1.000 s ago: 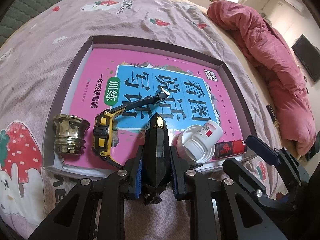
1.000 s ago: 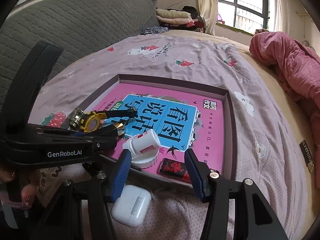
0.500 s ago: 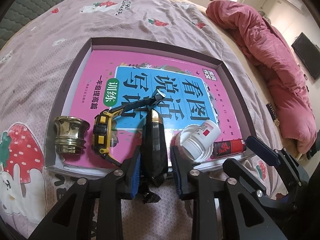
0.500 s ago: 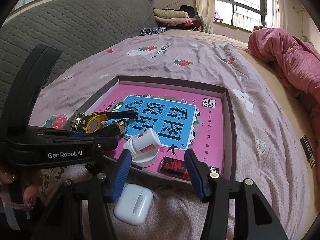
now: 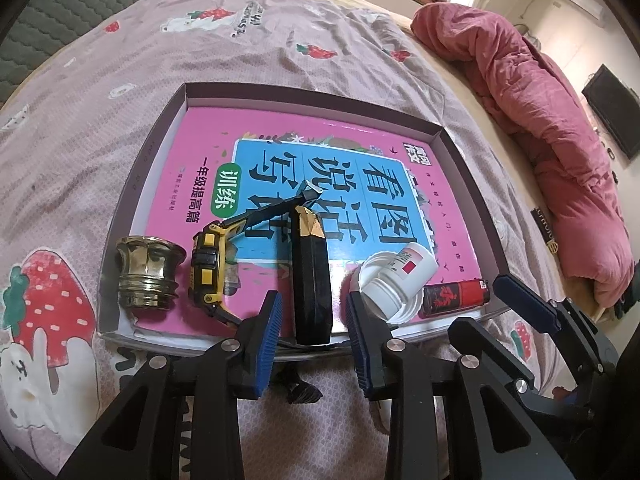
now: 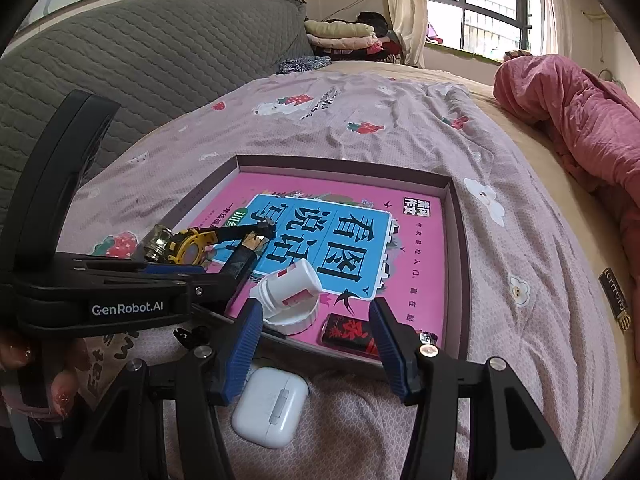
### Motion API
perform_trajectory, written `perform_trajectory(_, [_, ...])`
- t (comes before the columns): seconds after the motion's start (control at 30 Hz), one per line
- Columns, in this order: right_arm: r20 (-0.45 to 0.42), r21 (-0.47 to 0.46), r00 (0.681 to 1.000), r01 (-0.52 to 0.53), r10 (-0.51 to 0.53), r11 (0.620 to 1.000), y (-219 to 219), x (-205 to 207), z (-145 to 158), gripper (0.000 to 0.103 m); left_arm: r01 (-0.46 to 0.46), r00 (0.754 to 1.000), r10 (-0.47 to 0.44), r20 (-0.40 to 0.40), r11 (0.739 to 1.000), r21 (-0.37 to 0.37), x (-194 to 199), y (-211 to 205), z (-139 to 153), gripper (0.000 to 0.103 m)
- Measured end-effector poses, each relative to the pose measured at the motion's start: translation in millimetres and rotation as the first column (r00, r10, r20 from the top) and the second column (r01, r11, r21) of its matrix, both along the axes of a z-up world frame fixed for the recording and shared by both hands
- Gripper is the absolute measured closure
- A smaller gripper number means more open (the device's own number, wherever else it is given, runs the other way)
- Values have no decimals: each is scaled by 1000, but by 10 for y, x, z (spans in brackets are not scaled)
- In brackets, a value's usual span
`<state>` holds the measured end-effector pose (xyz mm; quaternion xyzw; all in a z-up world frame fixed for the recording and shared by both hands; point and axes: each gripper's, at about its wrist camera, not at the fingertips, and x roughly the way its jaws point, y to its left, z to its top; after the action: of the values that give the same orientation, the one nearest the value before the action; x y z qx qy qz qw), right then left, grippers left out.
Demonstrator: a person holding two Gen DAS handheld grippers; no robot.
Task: Organize rigid objects
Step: 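Open the left tool releasing the marker while the right tool releases the pill bottle, then withdraw both open tools toward the black hair clip and white earbuds case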
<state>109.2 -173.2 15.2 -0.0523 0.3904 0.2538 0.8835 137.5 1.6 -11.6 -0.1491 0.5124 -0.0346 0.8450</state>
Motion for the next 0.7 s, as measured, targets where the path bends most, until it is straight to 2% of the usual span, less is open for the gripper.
perform_trajectory(0.33, [8, 4, 1000, 8, -8, 1000, -23, -42, 53, 48, 6, 999, -6, 33, 1000, -7, -98, 9, 157, 68])
perform_trajectory(0.4, [7, 6, 1000, 5, -5, 1000, -19, -62, 63, 48, 8, 999, -8, 44, 1000, -8, -135, 8, 204, 56])
perform_trajectory(0.43, [9, 5, 1000, 5, -5, 1000, -21, -69, 68, 48, 11, 999, -10, 48, 1000, -12, -156, 7, 223, 54])
perform_trajectory(0.7, [16, 1, 1000, -2, 2, 1000, -14, -153, 94, 48, 16, 998, -16, 65, 1000, 5, -271, 13, 316, 53])
